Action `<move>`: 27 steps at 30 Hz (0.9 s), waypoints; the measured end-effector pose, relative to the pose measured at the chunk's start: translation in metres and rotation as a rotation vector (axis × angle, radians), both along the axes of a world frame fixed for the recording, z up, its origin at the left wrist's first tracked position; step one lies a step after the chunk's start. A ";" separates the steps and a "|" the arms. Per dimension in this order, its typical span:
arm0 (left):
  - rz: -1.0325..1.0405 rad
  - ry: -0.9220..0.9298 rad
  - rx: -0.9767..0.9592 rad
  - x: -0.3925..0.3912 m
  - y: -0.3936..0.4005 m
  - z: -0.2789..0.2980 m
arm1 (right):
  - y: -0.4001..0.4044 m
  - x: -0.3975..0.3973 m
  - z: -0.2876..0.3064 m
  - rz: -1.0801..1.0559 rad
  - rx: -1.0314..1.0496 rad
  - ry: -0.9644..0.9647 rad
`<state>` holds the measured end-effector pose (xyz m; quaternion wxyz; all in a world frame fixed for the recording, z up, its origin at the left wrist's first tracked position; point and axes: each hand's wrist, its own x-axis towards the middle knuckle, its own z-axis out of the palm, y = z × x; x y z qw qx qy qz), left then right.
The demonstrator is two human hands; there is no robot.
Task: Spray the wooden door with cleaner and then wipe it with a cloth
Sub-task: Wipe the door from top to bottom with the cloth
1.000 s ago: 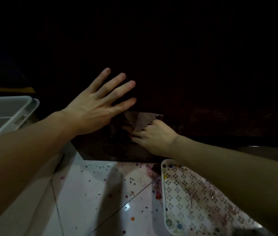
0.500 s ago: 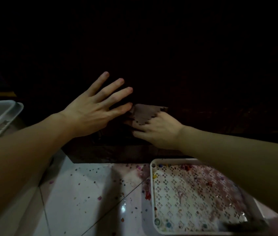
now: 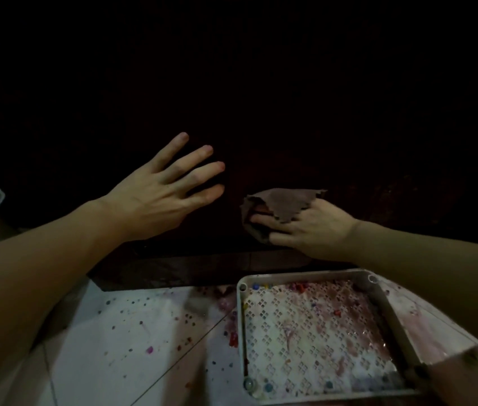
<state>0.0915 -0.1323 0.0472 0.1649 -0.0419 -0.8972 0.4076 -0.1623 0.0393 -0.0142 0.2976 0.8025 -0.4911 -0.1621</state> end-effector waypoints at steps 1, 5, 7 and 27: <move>-0.011 -0.005 0.003 -0.005 0.002 -0.001 | -0.010 0.012 0.000 0.038 -0.004 -0.022; -0.029 0.009 0.026 -0.019 0.008 -0.001 | -0.041 0.043 -0.001 0.104 -0.012 -0.091; -0.027 0.008 0.024 -0.023 0.009 -0.001 | -0.026 0.026 0.004 0.058 -0.003 -0.041; -0.096 -0.060 0.044 -0.086 0.044 -0.010 | 0.026 -0.035 0.033 0.015 0.132 0.137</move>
